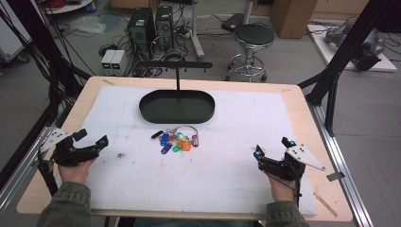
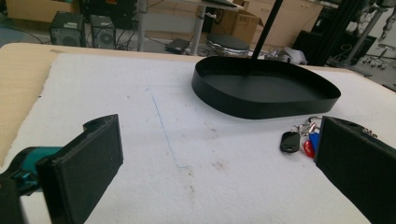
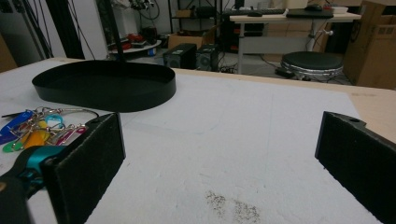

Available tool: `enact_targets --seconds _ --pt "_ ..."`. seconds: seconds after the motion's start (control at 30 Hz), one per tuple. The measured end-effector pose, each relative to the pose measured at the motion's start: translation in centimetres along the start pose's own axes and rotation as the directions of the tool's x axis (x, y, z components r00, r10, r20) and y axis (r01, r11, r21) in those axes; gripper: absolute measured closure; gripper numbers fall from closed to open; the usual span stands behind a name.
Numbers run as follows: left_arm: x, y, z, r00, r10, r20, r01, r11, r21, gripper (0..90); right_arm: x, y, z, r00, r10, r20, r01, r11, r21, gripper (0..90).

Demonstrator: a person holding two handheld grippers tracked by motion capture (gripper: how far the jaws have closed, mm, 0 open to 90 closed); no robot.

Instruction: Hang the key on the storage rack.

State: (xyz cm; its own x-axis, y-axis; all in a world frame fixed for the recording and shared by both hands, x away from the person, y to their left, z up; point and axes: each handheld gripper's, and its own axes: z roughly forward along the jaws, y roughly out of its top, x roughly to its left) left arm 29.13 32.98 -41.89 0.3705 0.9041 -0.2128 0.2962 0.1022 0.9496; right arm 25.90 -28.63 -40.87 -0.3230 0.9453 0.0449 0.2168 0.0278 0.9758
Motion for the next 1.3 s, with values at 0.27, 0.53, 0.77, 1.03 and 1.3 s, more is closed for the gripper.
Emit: enact_targets --seconds 0.27,0.53,0.77,1.03,1.3 --pt "0.0 0.0 -0.1 1.0000 0.000 0.004 0.000 1.0000 0.001 1.7 0.0 0.0 -0.1 1.0000 0.008 0.002 -0.008 1.000 0.005 0.5" --pt "-0.1 0.0 -0.1 1.0000 0.001 0.008 -0.001 1.0000 0.007 1.7 0.0 0.0 0.1 0.9999 0.013 -0.003 -0.013 1.000 0.012 0.5" --pt "-0.1 -0.1 -0.1 0.9999 0.009 0.014 -0.009 0.9999 0.009 1.7 0.3 0.1 0.4 0.9998 0.002 -0.020 -0.002 1.000 0.029 0.5" --pt "-0.1 -0.1 -0.1 0.9998 0.009 0.015 -0.010 0.9999 0.010 1.7 0.6 0.1 1.1 0.9993 -0.018 -0.033 0.020 0.998 0.061 0.5" --pt "-0.1 -0.1 0.0 0.9998 0.007 0.019 -0.007 0.9999 0.015 1.7 1.3 0.1 1.8 0.9970 -0.043 -0.065 0.049 0.994 0.100 0.5"
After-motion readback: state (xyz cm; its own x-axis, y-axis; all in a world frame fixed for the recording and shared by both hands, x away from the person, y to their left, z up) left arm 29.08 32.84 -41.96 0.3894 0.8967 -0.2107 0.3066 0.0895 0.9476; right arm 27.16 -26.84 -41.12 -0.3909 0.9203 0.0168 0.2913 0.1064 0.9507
